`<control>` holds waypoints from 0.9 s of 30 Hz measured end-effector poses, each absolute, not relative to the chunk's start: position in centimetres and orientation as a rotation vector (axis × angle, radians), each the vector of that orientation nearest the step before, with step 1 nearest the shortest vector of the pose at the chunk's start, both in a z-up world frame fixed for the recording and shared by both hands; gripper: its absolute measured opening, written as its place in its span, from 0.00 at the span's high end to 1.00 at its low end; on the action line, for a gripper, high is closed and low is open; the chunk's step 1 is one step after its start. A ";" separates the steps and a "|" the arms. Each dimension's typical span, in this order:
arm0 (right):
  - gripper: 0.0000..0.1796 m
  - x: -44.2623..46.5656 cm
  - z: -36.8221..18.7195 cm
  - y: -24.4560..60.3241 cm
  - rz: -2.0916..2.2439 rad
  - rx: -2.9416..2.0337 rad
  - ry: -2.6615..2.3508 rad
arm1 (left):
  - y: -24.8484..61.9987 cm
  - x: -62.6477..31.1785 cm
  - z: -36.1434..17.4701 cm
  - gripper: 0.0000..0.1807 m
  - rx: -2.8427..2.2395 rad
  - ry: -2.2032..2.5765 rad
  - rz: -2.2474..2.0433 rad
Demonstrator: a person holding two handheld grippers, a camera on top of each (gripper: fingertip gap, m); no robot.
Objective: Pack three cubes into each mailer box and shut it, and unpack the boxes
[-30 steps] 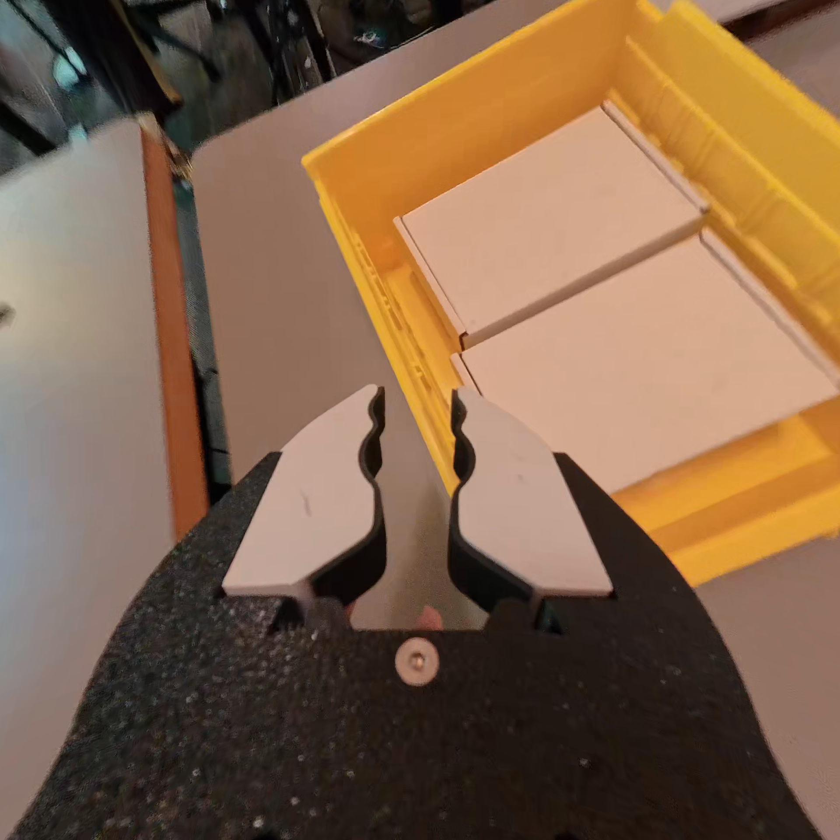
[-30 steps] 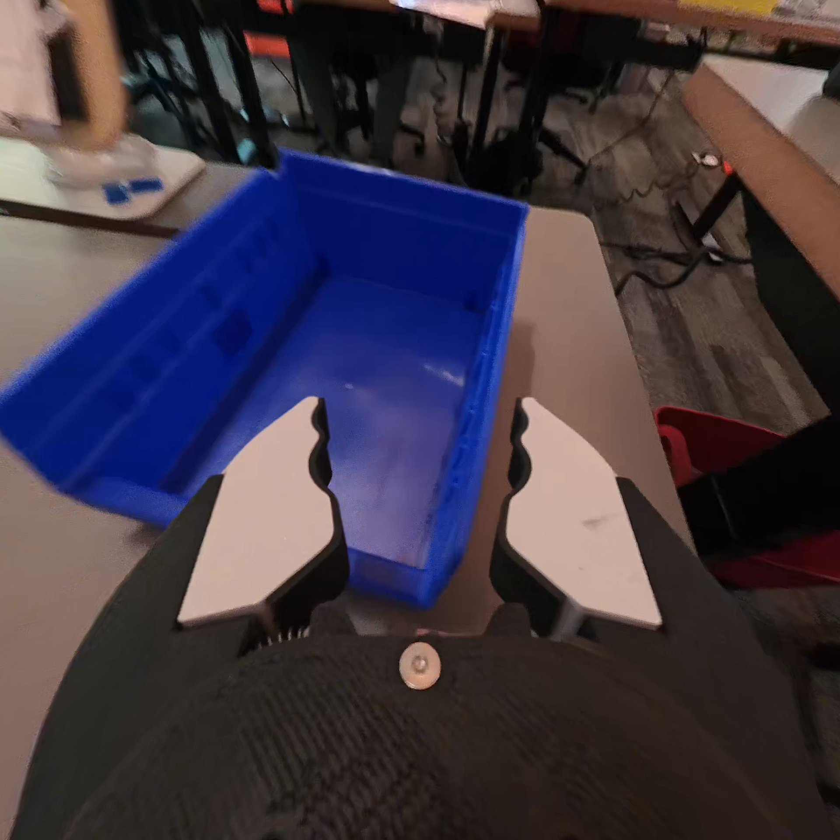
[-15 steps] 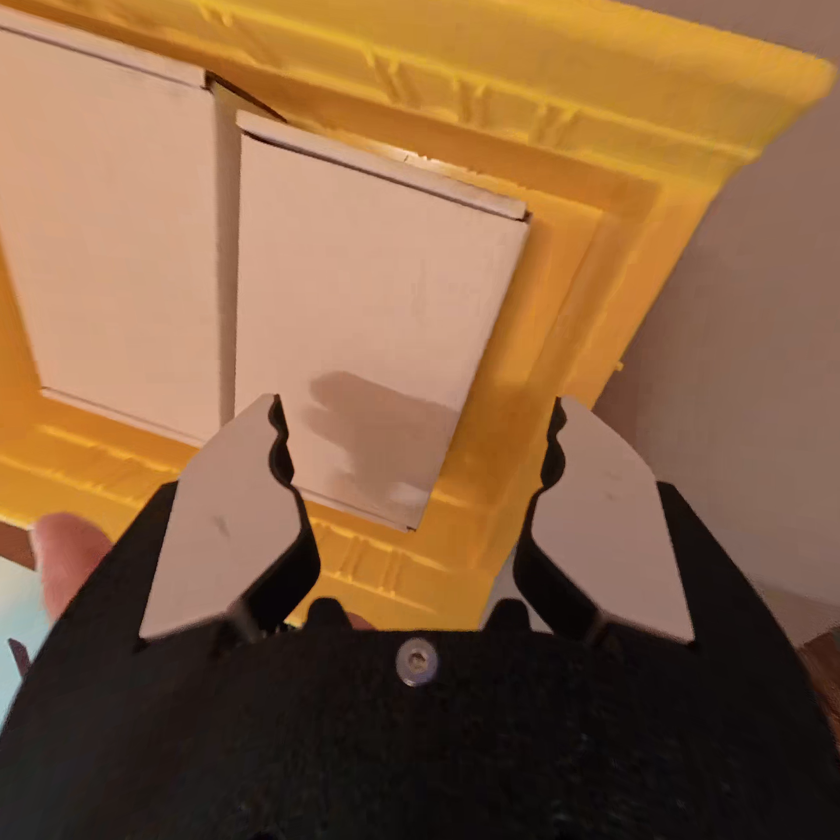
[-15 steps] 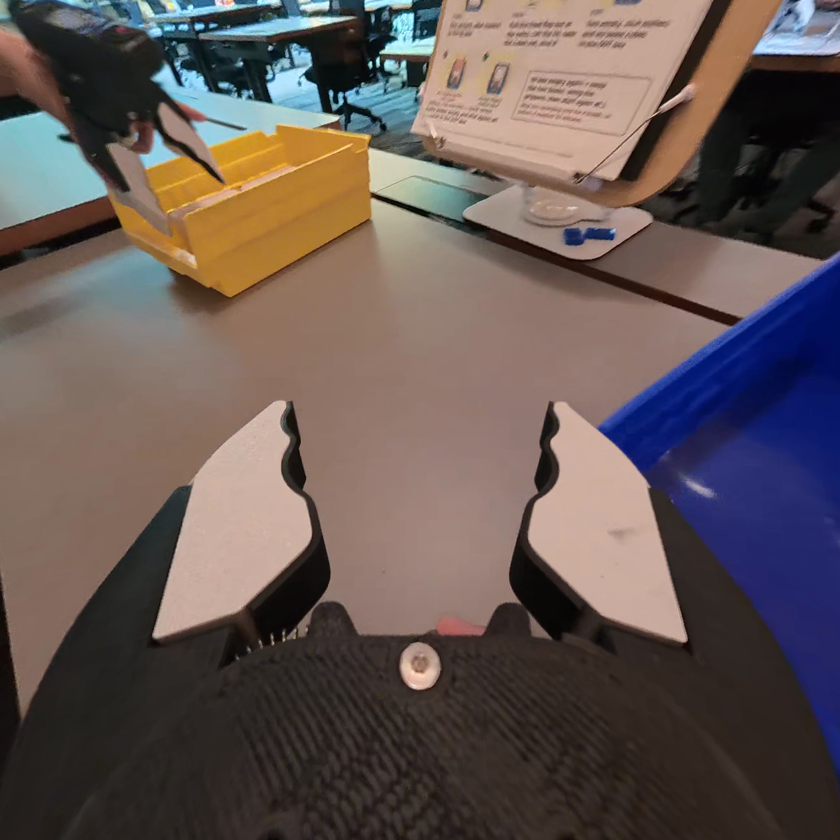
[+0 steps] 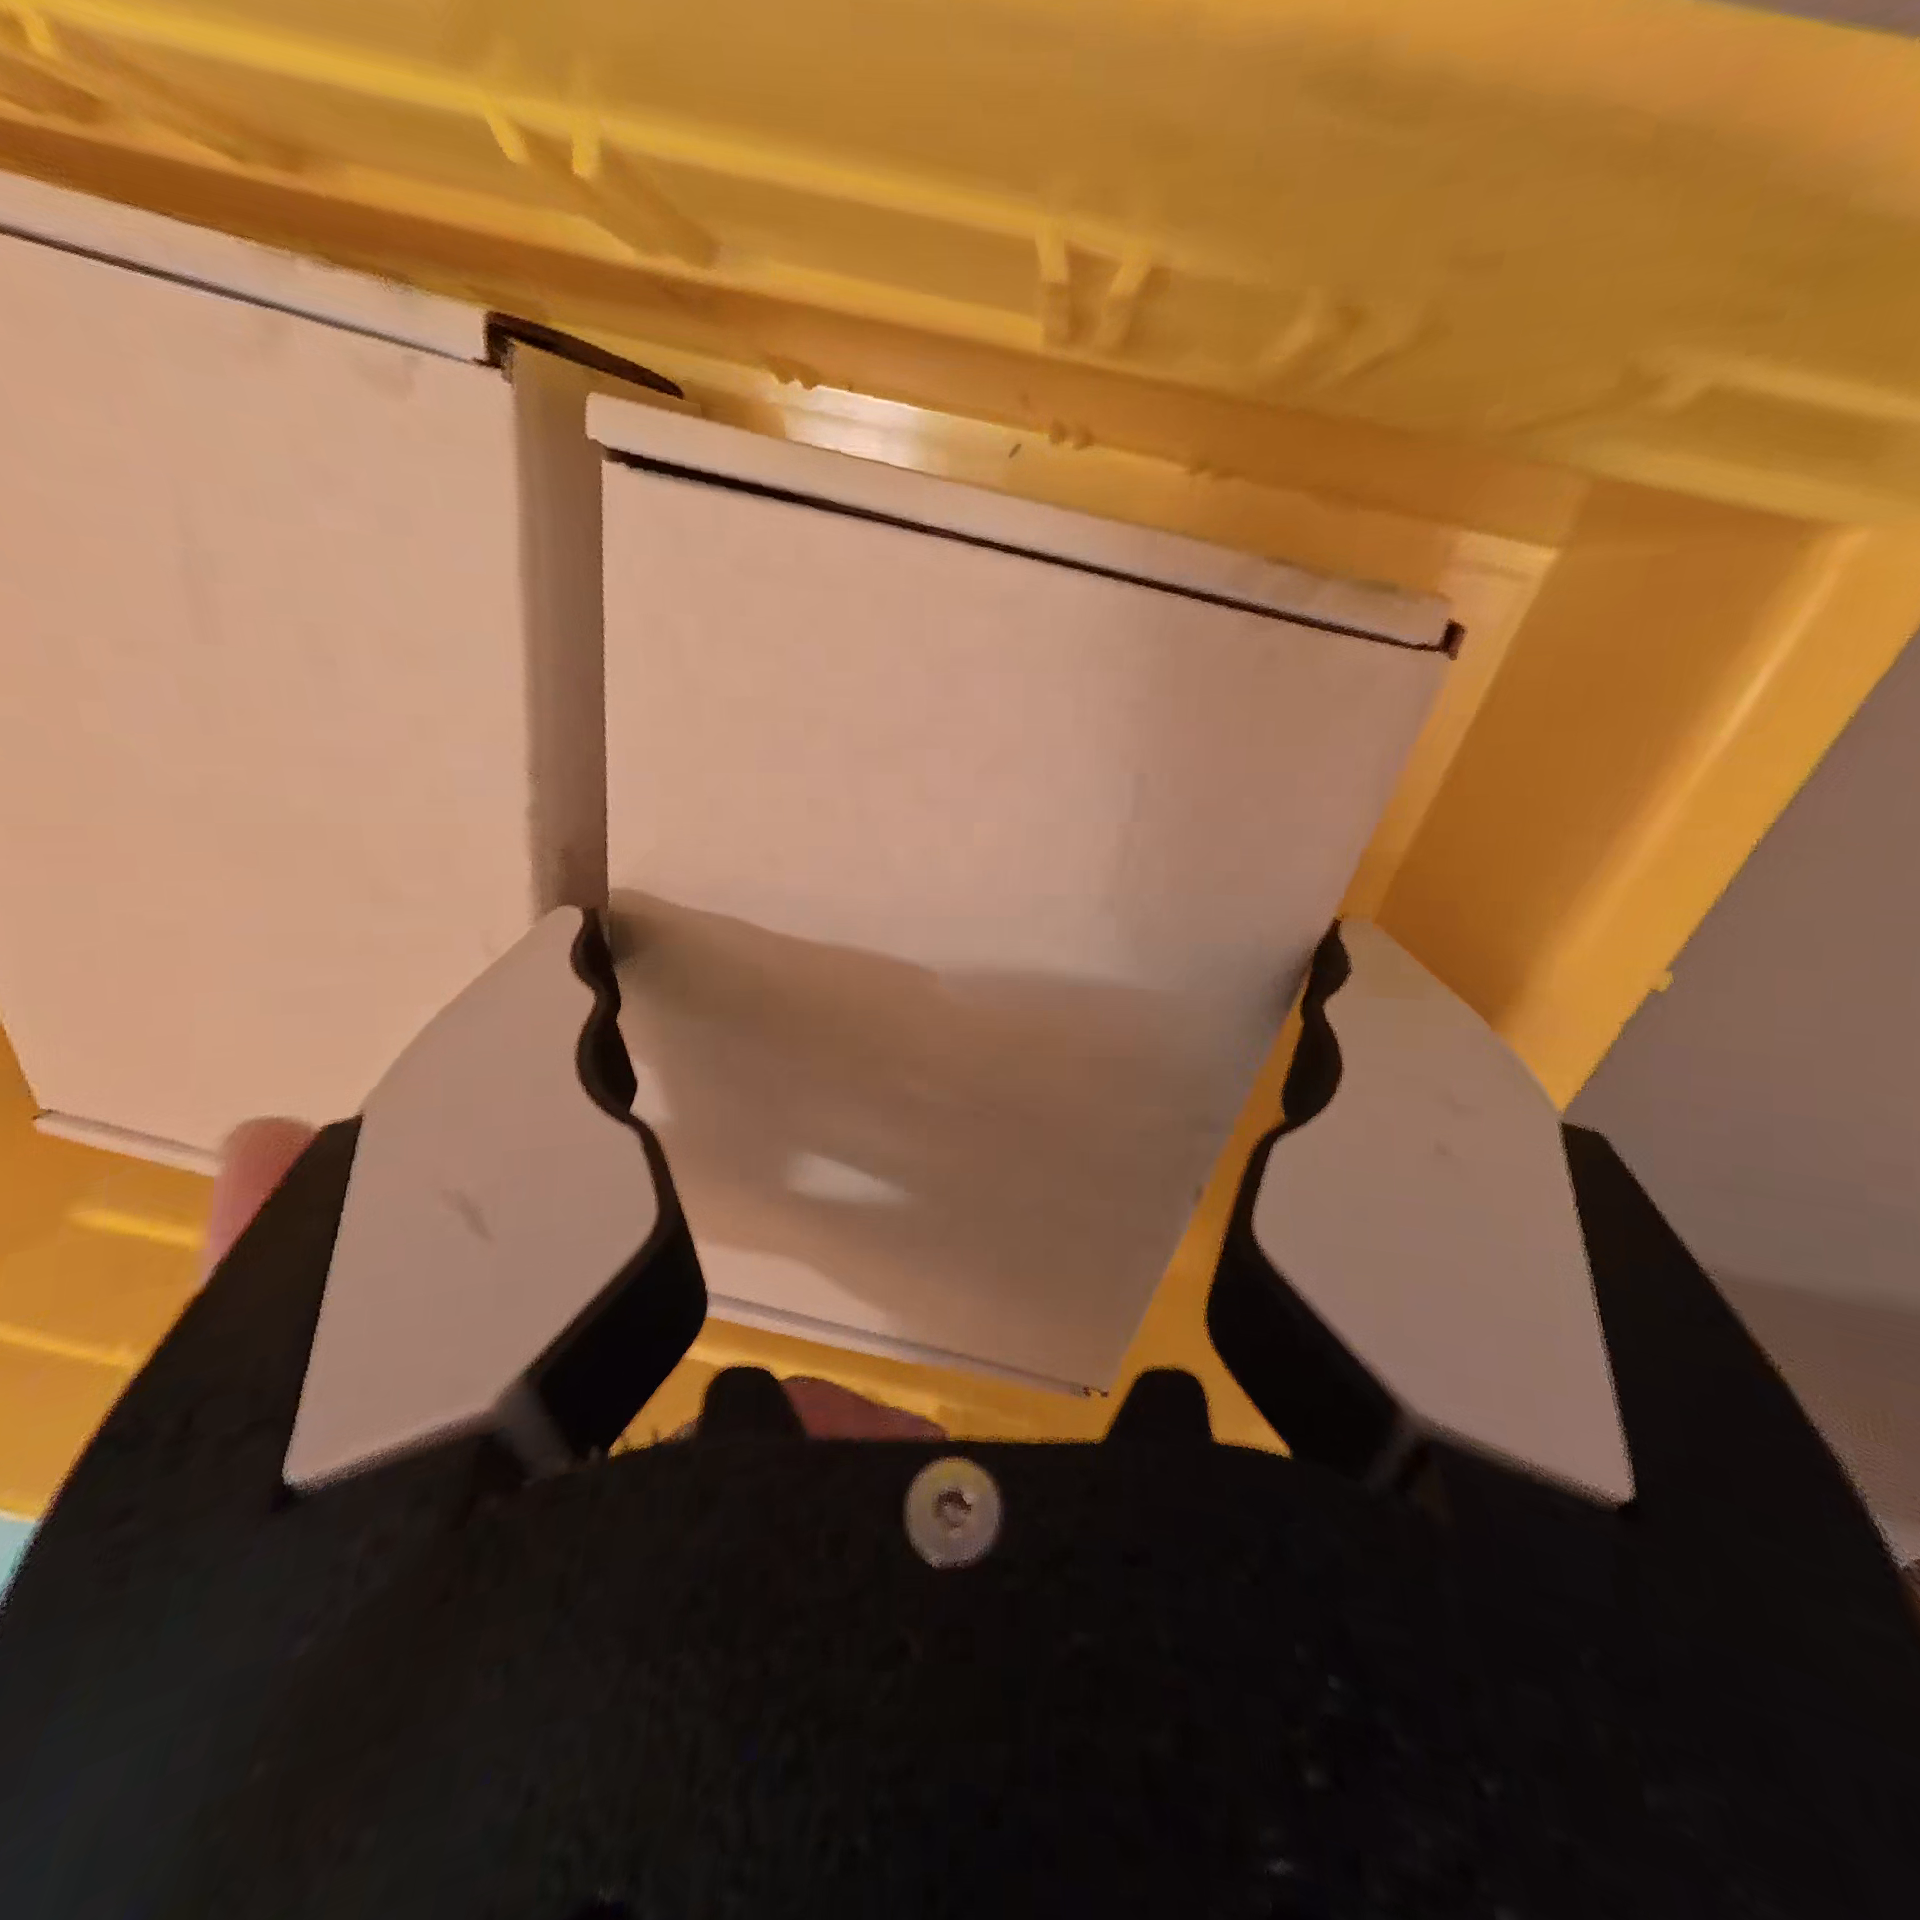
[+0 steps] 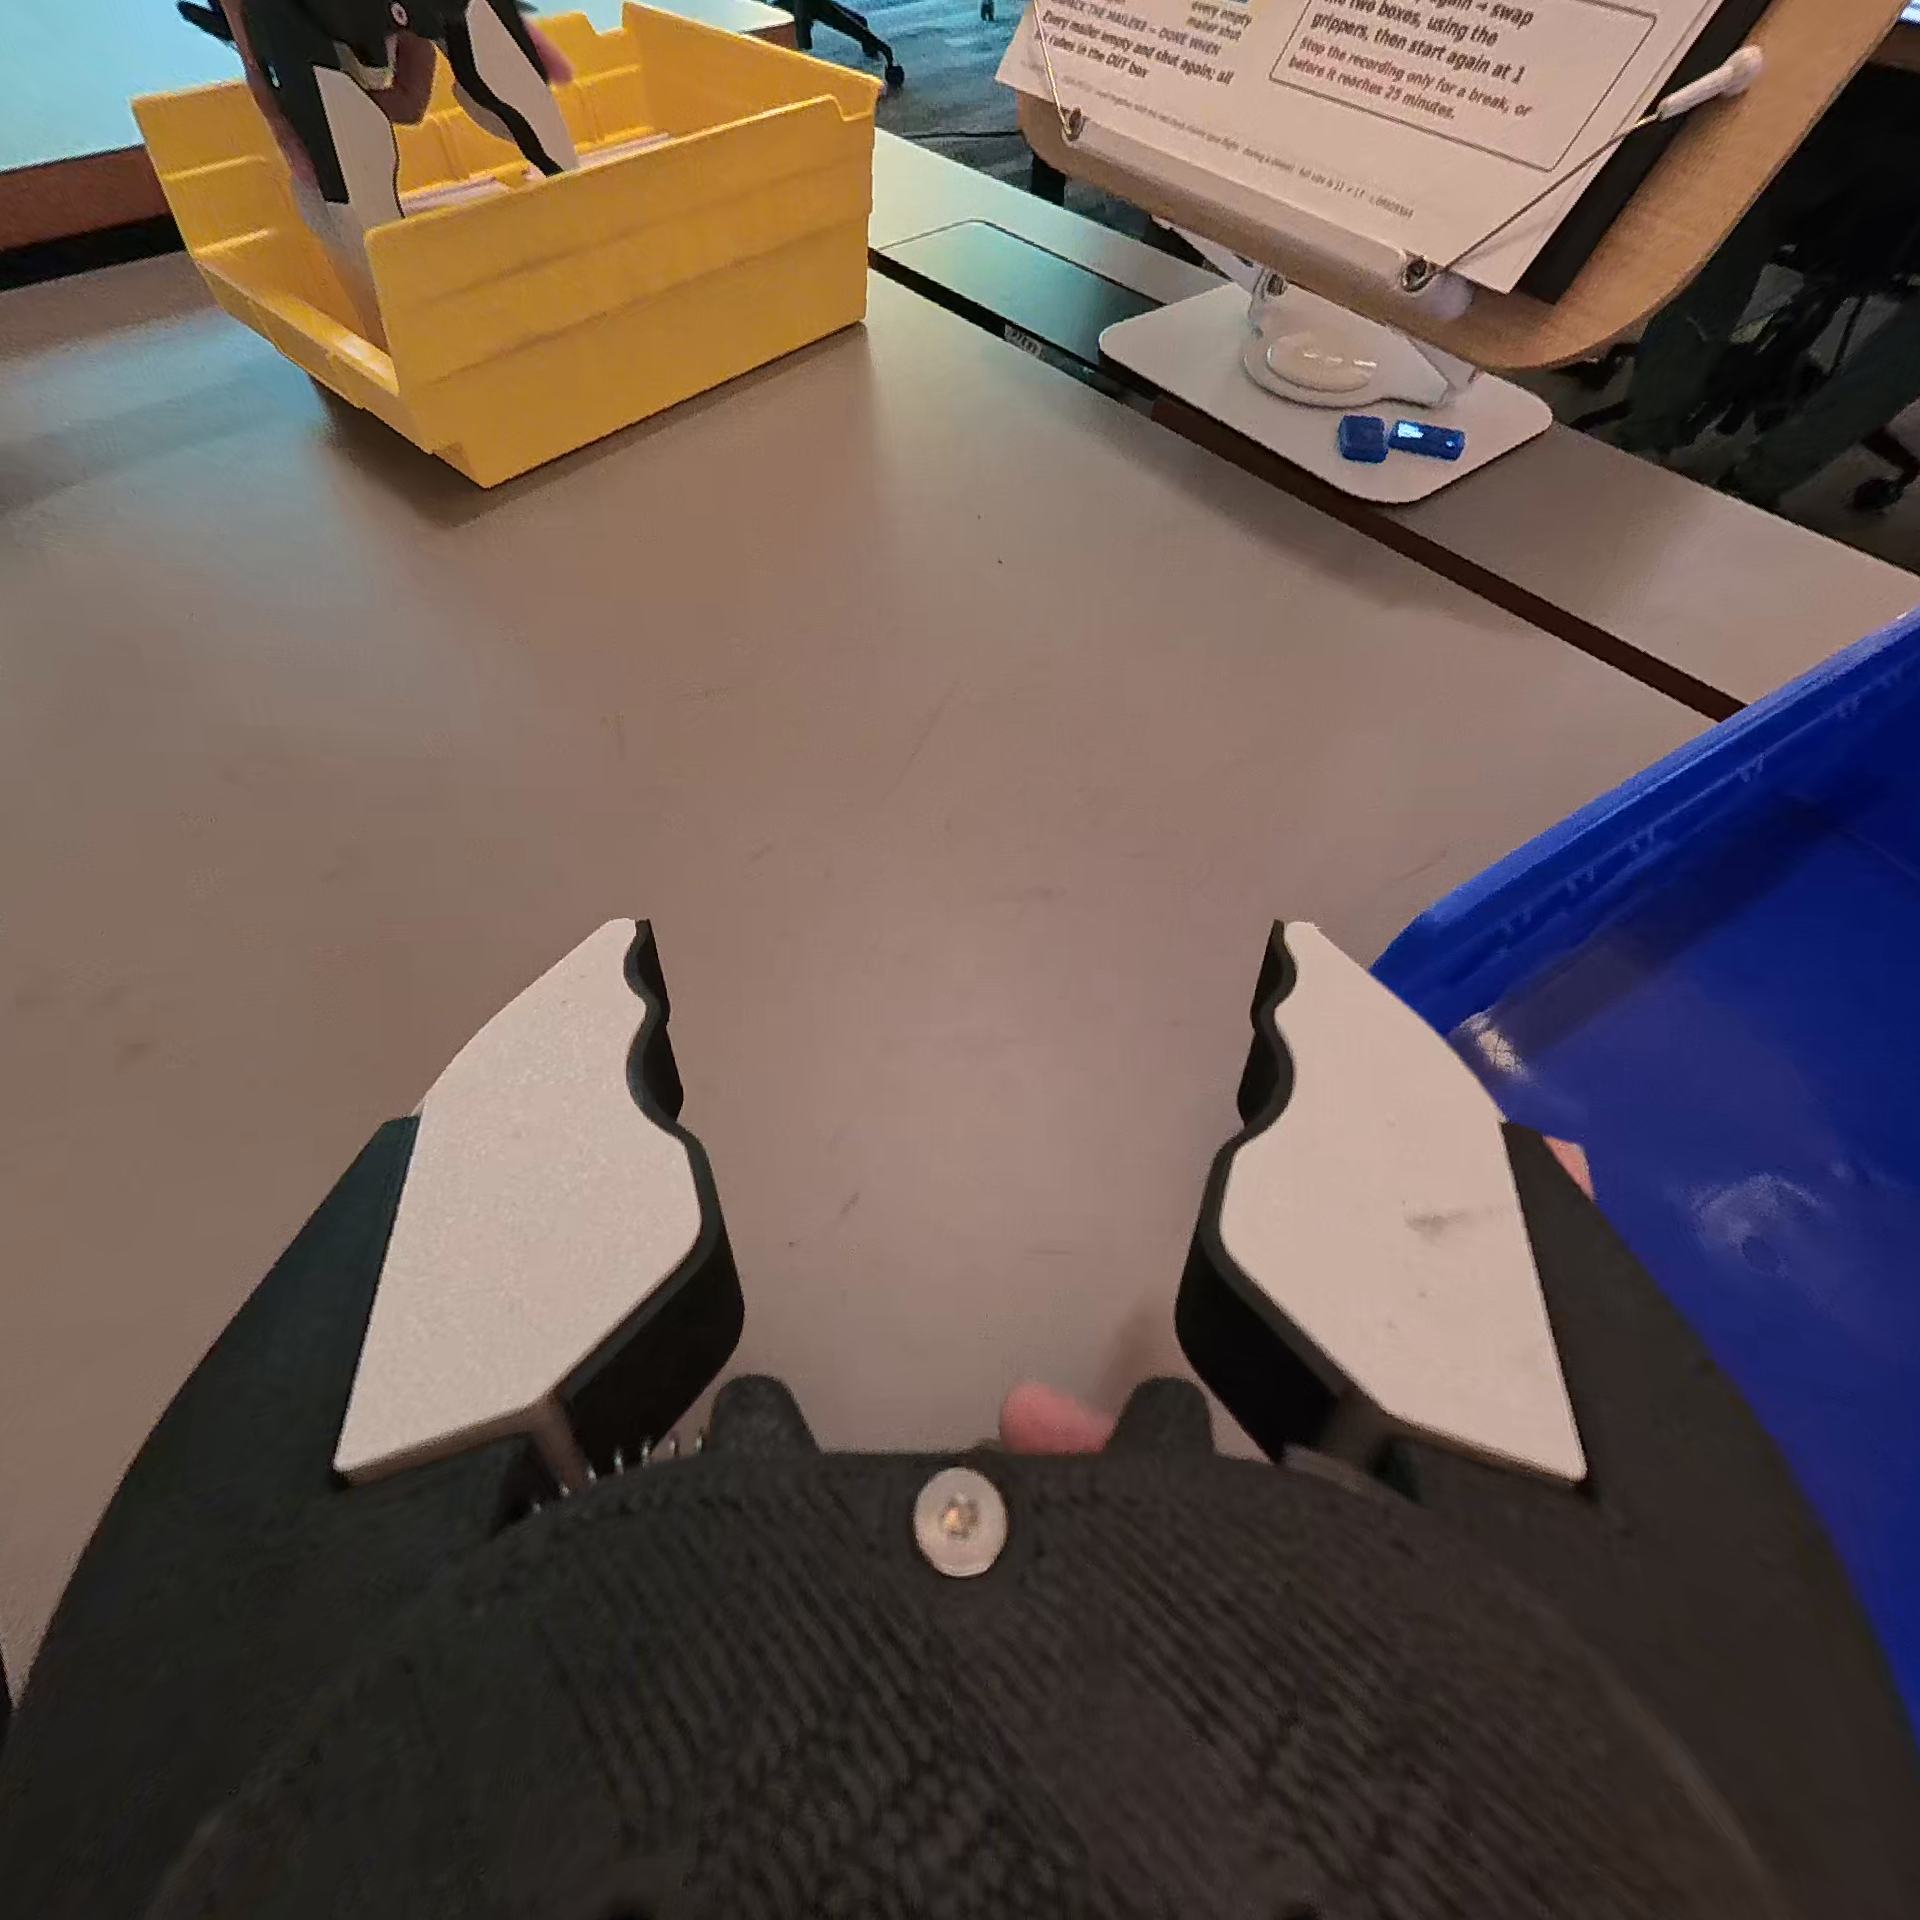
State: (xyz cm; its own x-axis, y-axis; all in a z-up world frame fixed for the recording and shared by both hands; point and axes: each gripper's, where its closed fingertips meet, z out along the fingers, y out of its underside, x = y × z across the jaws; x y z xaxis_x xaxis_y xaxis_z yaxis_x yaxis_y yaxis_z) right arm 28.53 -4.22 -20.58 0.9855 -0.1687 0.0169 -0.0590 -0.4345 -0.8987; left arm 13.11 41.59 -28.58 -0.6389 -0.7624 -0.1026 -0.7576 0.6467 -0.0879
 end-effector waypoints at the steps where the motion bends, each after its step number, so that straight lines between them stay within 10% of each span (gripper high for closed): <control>1: 0.40 28.6 -20.7 -4.2 -0.125 -2.022 0.159 | 41.7 13.1 -28.7 0.32 -1.258 2.735 -0.037; 18: 0.41 28.6 -20.9 -4.6 -0.224 -2.082 0.099 | 44.0 12.6 -28.8 0.28 -1.007 2.708 0.436; 22: 0.43 28.5 -19.9 -4.8 -0.228 -2.044 0.107 | 43.0 13.1 -23.9 0.64 -0.975 2.621 0.329; 27: 0.43 27.9 -19.3 -4.4 -0.215 -2.028 0.083 | 41.7 12.5 -21.6 0.69 -1.100 2.559 0.172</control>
